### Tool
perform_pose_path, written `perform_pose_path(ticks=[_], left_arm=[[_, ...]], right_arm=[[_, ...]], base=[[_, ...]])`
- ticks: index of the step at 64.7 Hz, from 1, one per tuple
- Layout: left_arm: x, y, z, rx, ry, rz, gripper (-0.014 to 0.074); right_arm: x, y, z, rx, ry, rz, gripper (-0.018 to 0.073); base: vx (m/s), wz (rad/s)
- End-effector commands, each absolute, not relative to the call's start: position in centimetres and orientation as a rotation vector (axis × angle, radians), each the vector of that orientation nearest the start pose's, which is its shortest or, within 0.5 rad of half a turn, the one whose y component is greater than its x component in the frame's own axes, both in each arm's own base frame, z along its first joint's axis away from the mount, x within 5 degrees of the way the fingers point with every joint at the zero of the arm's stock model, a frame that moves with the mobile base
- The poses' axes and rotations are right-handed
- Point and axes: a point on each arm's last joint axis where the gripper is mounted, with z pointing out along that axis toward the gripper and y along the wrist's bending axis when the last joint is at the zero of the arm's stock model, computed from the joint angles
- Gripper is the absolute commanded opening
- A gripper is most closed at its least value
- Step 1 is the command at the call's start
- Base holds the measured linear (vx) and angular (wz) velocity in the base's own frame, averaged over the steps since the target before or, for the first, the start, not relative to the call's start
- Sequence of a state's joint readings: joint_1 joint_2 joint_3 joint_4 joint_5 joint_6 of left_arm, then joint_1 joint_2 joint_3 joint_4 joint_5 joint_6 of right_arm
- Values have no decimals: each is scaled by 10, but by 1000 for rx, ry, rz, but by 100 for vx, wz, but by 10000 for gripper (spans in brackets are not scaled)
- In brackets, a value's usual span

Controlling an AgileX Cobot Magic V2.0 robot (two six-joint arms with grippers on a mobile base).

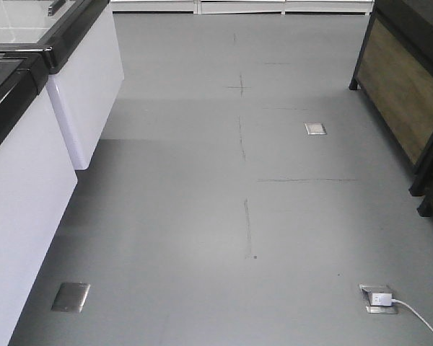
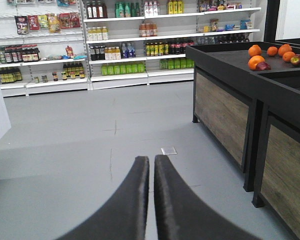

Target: Left arm holds basket, right arm returns cookies

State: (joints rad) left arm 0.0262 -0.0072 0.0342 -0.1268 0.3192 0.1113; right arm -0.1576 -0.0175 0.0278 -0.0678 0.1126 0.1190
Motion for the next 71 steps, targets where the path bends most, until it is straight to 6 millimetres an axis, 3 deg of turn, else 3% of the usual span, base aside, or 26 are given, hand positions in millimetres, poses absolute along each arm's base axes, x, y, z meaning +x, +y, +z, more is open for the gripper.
perform_pose_path(ticks=[1, 51, 71], left_arm=[[54, -2, 191, -7, 1710, -26, -6], [54, -2, 191, -7, 1710, -25, -6], [54, 0, 196, 47, 1658, 59, -6]], right_arm=[[56, -10, 195, 160, 1544, -101, -6], [56, -10, 195, 160, 1544, -101, -6], [56, -10, 195, 160, 1544, -101, -6]], base=[[0, 0], [0, 0], [0, 0]])
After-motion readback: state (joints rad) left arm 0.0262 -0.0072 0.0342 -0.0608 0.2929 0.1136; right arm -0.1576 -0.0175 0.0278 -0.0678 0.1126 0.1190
